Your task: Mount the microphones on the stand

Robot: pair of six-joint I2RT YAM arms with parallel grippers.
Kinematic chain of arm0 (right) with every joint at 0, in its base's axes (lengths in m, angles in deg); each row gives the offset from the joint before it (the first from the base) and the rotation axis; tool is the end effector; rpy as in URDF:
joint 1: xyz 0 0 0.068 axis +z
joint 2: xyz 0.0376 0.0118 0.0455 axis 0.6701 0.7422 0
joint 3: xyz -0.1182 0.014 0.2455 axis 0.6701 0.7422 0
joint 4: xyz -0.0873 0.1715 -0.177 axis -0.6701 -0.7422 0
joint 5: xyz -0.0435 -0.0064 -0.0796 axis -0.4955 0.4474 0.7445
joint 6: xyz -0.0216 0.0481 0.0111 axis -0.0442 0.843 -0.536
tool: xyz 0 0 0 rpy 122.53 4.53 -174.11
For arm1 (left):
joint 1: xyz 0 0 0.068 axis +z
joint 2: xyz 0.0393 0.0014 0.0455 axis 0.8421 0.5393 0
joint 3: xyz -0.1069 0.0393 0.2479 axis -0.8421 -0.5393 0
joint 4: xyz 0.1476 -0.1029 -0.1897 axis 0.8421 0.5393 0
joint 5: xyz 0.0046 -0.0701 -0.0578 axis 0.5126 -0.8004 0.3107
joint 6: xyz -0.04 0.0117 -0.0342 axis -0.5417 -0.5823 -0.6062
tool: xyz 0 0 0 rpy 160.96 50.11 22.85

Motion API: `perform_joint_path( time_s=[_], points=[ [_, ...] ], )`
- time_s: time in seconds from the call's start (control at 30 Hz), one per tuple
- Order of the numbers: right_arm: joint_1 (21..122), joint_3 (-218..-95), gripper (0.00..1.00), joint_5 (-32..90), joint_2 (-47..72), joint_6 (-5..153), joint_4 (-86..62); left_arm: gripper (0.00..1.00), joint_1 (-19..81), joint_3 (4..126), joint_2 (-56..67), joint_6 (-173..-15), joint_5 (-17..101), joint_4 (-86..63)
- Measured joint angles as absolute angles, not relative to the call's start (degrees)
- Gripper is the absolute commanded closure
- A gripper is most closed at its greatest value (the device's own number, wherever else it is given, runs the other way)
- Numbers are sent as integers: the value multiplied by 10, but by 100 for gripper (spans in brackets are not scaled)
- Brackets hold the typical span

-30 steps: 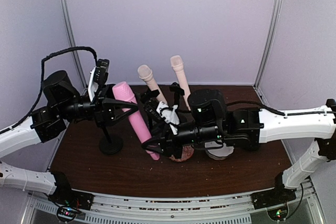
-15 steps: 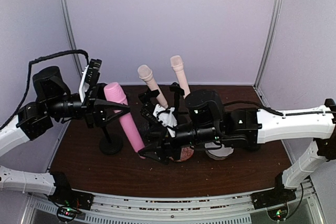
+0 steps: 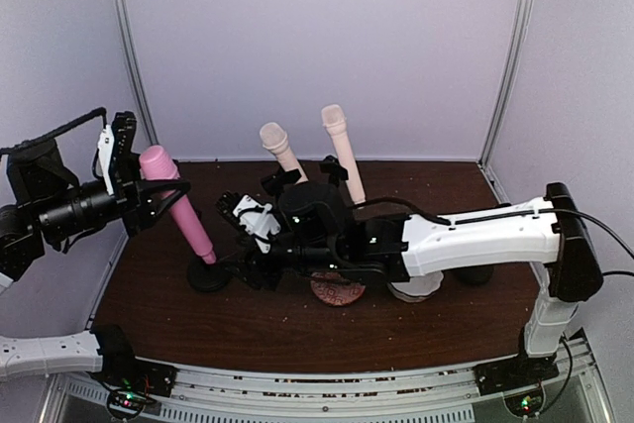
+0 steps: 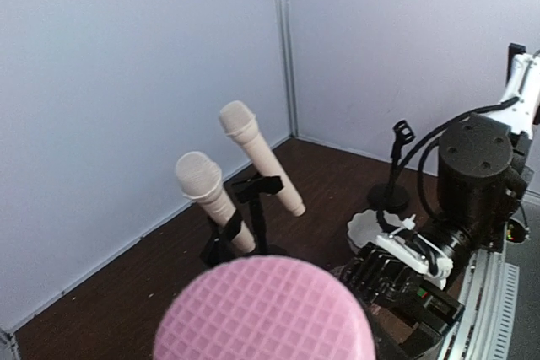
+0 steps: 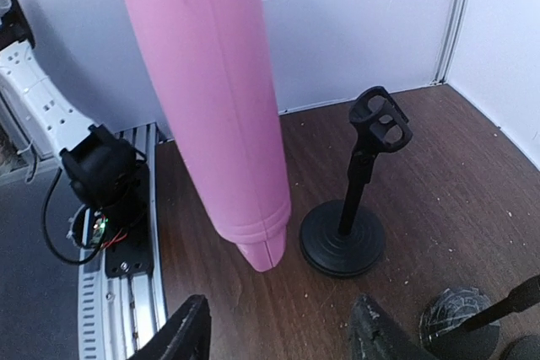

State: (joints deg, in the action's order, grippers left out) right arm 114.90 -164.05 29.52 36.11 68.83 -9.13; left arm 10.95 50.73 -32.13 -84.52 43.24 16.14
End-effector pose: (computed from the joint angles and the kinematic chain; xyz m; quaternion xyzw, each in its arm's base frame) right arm 0.1255 0.4212 0.3001 -0.5031 0.6410 0.3892 0.4295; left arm 0.0858 -0.0966 0.4067 0.3158 0.6671 -0.3193 0.5944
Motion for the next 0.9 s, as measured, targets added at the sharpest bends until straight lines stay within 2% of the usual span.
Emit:
perform_joint_path(
  time_s=[0.23,0.4,0.6,0.9],
  points=[
    [1148,-1758,49,331,499,736,-27,100,113,524,-364,-837,602,207],
    [1144,-1822,42,344,580,766,-11,100,113,524,-394,-837,677,222],
    [1135,-1911,36,363,650,785,-16,100,113,524,-419,-838,712,225],
    [1121,-2032,38,386,735,805,-37,100,113,524,-425,-848,704,238]
  ],
)
